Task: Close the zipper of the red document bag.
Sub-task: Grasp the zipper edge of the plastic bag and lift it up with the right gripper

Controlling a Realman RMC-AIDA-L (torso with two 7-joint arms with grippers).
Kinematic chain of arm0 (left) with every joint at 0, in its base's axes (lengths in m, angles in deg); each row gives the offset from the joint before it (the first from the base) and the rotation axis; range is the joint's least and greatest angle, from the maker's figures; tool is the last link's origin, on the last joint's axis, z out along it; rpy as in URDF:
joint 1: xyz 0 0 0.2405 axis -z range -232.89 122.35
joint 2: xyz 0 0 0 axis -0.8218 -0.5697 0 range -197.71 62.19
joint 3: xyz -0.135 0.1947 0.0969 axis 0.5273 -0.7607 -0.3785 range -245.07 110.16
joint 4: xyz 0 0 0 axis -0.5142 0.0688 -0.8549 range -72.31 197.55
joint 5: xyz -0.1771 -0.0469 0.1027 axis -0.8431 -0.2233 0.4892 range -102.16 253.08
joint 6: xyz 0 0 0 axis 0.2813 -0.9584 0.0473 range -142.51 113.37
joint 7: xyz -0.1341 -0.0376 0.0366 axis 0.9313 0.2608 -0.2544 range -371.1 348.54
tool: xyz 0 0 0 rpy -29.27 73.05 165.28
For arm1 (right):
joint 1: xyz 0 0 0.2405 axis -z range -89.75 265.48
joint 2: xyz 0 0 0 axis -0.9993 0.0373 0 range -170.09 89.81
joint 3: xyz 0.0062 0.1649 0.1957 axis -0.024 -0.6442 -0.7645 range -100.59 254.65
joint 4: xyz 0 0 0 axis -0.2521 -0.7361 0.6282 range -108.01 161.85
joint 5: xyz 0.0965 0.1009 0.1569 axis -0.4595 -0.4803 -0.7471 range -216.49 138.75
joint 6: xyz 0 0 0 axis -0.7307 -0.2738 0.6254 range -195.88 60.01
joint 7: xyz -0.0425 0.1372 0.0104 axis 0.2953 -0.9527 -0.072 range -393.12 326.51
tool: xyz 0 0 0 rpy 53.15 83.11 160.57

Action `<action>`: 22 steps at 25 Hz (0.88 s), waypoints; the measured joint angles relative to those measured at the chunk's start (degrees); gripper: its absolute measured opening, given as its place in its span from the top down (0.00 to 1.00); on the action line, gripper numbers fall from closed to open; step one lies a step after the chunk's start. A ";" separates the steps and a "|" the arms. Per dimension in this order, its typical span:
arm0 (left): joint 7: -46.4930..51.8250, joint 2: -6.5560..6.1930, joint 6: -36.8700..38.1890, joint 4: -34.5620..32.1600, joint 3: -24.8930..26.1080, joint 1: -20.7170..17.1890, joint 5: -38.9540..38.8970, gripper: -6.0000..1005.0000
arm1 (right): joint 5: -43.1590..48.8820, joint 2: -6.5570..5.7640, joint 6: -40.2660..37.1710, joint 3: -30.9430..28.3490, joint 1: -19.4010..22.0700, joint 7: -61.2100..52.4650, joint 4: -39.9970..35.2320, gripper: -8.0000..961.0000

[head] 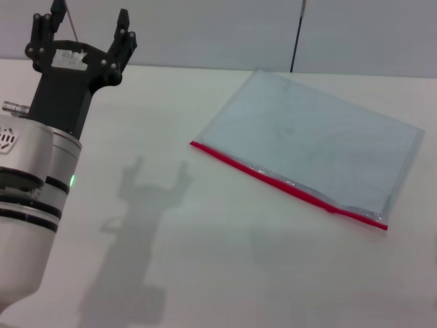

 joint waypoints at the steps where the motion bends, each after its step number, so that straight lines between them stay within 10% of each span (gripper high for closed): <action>1: 0.00 0.00 0.00 0.00 0.00 0.00 0.00 0.13 | 0.00 0.00 0.00 0.02 0.00 -0.01 0.00 0.31; 22: 0.14 -0.11 3.56 -0.01 0.68 0.84 -2.46 0.15 | -2.94 -0.45 -1.24 0.25 -0.78 -4.83 0.42 0.31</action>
